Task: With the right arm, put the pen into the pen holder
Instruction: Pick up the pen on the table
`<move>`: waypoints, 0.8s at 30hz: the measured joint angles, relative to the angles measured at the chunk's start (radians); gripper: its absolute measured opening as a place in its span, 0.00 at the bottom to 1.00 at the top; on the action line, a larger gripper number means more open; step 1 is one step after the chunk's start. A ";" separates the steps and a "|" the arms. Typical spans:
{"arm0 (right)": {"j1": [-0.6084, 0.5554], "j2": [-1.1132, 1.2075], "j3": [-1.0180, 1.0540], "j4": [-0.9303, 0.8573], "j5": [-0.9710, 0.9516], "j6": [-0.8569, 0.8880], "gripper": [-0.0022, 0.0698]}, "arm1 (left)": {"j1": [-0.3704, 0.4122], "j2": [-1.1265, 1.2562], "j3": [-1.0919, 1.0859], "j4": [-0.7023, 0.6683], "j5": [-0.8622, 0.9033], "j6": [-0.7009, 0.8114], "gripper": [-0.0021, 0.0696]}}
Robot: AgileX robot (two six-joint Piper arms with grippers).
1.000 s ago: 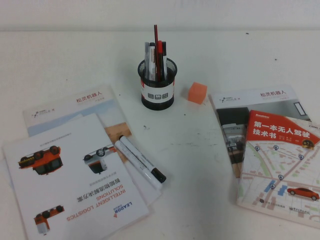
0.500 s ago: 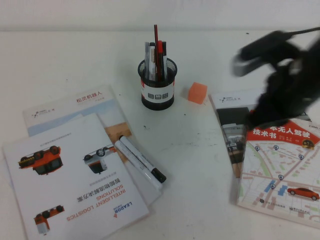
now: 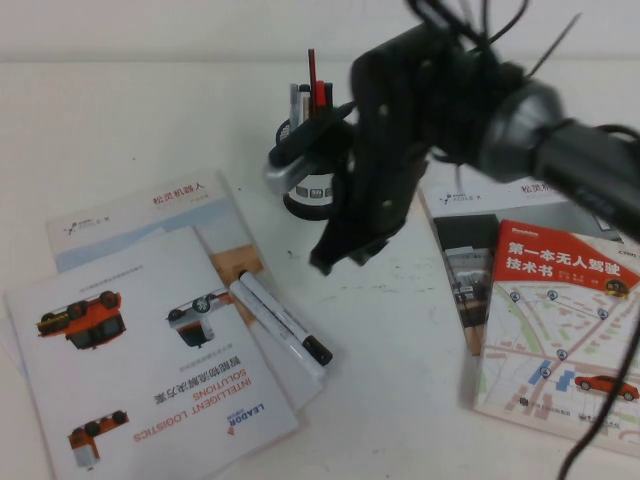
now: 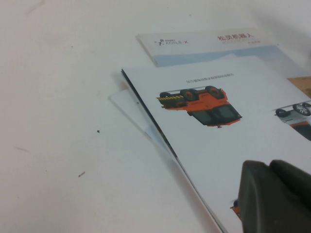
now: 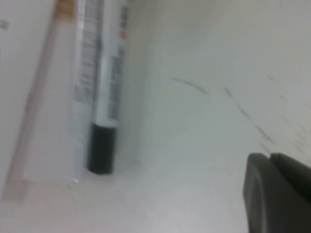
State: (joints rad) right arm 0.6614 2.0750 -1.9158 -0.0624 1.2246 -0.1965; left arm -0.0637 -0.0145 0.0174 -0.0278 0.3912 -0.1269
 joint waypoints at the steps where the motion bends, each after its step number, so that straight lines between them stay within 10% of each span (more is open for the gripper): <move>1: 0.011 0.020 -0.016 0.005 0.002 -0.002 0.00 | 0.000 0.000 0.000 0.000 0.000 0.000 0.03; 7: 0.023 0.110 -0.071 0.092 0.002 -0.009 0.04 | 0.000 0.000 0.000 0.000 0.000 0.000 0.03; 16: 0.027 0.172 -0.075 0.195 0.002 -0.057 0.46 | 0.000 0.000 0.000 0.000 0.000 0.000 0.03; 24: 0.059 0.172 -0.076 0.211 0.002 -0.066 0.43 | 0.000 0.000 0.000 0.000 0.000 0.000 0.03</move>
State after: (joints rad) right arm 0.7206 2.2475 -1.9915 0.1487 1.2268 -0.2624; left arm -0.0637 -0.0145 0.0174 -0.0278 0.3912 -0.1269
